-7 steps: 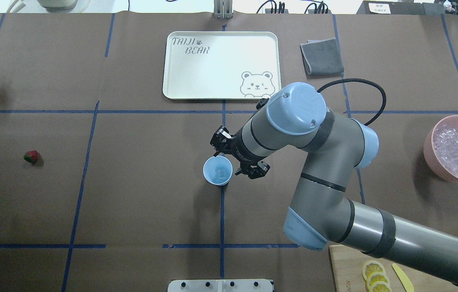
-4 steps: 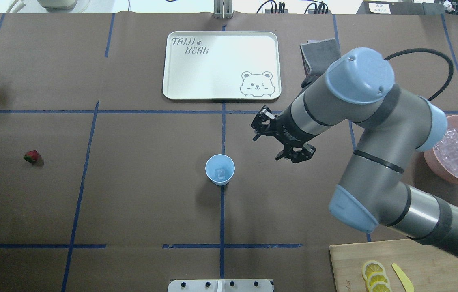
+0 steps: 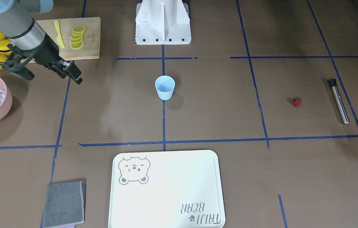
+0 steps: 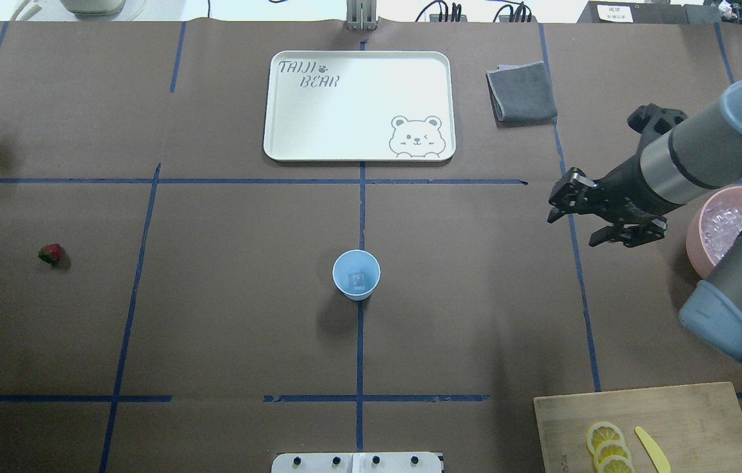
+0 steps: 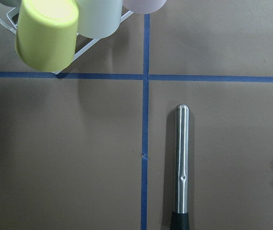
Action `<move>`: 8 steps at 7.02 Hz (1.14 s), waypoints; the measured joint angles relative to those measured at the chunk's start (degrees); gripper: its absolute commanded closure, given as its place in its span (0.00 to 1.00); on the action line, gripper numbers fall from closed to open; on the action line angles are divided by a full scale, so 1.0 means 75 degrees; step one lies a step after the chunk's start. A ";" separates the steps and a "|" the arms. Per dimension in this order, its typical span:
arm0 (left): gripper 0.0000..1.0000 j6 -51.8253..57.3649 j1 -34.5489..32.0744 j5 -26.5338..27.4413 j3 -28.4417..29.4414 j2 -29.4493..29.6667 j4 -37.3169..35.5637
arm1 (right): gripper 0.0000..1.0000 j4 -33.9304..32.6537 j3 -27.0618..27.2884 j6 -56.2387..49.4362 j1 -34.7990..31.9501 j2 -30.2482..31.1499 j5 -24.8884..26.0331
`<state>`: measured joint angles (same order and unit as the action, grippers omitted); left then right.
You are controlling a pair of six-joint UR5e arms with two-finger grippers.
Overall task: Mash ice and strawberries in cup
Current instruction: 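Move the open right gripper back over the pink ice bowl, then lower the right gripper into the ice bowl and grasp another cube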
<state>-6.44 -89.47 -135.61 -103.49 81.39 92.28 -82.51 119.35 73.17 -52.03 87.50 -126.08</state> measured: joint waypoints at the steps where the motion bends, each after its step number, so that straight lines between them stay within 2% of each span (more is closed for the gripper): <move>1: 0.00 -0.0005 0.0000 -0.0001 0.0002 -0.0014 0.0004 | 0.26 0.0020 -0.0028 -0.1200 -0.0354 0.0538 0.0007; 4: 0.00 -0.0003 0.0000 -0.0001 -0.0002 -0.0057 0.0012 | 0.22 0.0032 -0.0609 -0.5225 -0.1255 0.1364 0.0142; 5: 0.00 0.0000 0.0000 0.0000 -0.0003 -0.0064 0.0013 | 0.02 0.0032 -0.0906 -0.6548 -0.1496 0.1435 0.0211; 6: 0.00 0.0002 0.0000 0.0000 -0.0003 -0.0067 0.0013 | 0.02 0.0032 -0.1130 -0.7486 -0.1640 0.1463 0.0242; 8: 0.00 0.0003 0.0000 0.0000 -0.0003 -0.0070 0.0010 | 0.02 0.0061 -0.1381 -0.8337 -0.1724 0.1473 0.0251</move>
<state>-6.42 -89.47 -135.62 -103.51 80.86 92.35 -82.05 108.99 10.64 -64.96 98.55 -124.19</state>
